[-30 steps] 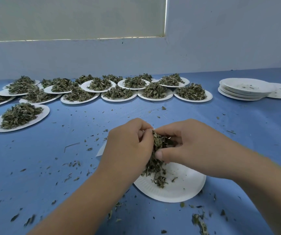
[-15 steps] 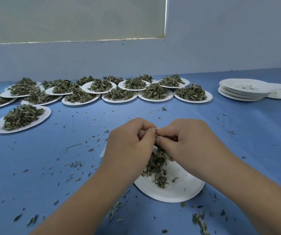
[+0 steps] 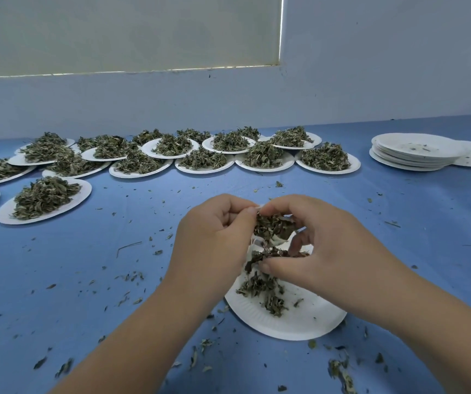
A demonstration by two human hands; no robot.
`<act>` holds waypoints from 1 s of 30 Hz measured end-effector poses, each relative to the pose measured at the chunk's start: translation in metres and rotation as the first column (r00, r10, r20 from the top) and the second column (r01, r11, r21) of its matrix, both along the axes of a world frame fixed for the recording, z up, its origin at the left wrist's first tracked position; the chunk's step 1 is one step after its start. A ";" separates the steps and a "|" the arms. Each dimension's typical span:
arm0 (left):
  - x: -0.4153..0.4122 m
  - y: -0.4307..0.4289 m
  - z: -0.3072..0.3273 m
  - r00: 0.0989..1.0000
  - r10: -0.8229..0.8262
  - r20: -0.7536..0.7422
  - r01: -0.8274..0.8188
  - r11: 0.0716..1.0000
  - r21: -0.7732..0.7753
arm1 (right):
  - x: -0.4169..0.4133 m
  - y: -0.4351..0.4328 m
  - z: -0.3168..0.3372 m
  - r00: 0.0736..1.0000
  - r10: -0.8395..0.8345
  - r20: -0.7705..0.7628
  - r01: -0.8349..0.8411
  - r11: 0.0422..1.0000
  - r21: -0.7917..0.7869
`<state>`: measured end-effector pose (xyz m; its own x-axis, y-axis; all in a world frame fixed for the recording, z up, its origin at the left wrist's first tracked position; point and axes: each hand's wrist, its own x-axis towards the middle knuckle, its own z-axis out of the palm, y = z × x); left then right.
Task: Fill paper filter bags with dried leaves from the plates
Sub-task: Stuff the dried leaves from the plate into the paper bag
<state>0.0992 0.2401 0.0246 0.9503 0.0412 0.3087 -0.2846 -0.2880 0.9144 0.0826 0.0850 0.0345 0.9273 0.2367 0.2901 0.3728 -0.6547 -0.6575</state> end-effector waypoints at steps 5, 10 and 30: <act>-0.001 0.001 -0.001 1.000 -0.027 0.012 0.026 0.999 0.021 | 0.007 -0.001 -0.001 0.993 -0.066 0.093 0.063 0.997 0.035; -0.001 -0.001 -0.003 0.999 -0.048 0.018 0.047 0.998 0.034 | 0.010 -0.009 -0.002 0.995 -0.104 0.006 0.101 0.975 0.197; -0.002 -0.002 -0.001 0.992 -0.104 -0.070 0.095 0.988 -0.120 | 0.004 0.008 -0.007 0.989 -0.084 0.124 0.053 0.971 0.235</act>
<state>0.0976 0.2386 0.0232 0.9718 -0.0232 0.2347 -0.2354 -0.1527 0.9598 0.0862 0.0929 0.0275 0.8887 0.0867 0.4503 0.4262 -0.5185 -0.7413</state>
